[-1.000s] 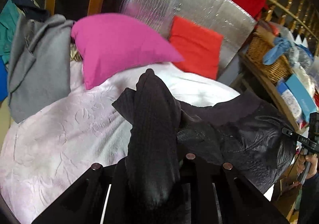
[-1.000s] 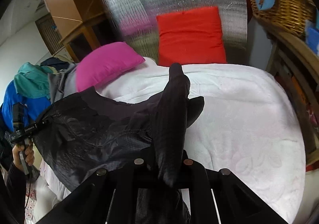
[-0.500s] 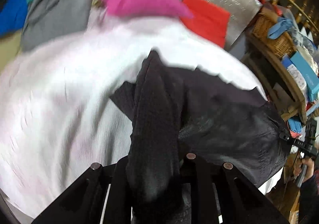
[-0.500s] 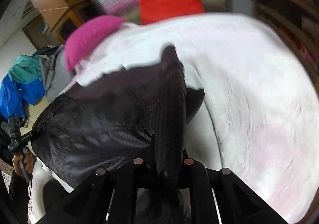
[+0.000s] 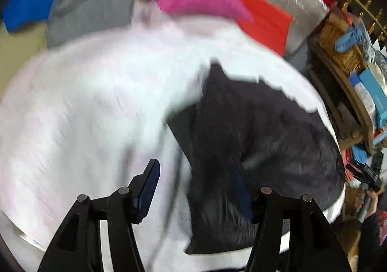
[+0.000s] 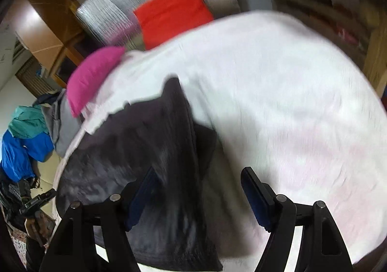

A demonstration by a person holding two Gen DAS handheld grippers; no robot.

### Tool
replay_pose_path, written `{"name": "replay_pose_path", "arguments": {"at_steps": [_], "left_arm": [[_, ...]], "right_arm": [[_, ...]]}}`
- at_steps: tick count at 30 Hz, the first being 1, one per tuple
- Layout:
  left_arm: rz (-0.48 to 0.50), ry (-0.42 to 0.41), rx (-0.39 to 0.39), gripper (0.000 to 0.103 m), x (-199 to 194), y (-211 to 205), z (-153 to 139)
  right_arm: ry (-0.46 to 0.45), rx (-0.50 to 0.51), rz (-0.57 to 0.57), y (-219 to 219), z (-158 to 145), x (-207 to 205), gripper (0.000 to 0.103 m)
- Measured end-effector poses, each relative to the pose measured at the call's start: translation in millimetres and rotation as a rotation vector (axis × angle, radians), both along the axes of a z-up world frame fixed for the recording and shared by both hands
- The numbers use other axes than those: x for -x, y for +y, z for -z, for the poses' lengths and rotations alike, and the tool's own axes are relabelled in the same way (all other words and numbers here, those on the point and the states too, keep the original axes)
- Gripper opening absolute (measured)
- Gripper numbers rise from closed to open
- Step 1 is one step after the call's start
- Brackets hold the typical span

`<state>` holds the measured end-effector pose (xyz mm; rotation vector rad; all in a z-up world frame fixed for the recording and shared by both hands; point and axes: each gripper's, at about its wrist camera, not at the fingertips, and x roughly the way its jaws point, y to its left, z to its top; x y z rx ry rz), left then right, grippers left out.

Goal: Fold large clothes

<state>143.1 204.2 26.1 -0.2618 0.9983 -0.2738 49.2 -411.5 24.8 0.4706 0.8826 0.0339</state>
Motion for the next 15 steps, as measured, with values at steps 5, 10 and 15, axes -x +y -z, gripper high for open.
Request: {"name": "replay_pose_path", "arguments": {"at_steps": [5, 10, 15], "left_arm": [[0.051, 0.042, 0.073, 0.061, -62.7, -26.7, 1.9], [0.118, 0.127, -0.017, 0.061, -126.0, -75.2, 26.6], [0.116, 0.173, -0.037, 0.06, -156.8, -82.9, 39.9]], "right_arm": [[0.026, 0.029, -0.108, 18.5, -8.0, -61.6, 0.075], [0.135, 0.08, -0.16, 36.9, 17.8, -121.3, 0.059], [0.181, 0.055, -0.186, 38.7, 36.2, -154.4, 0.059]]}}
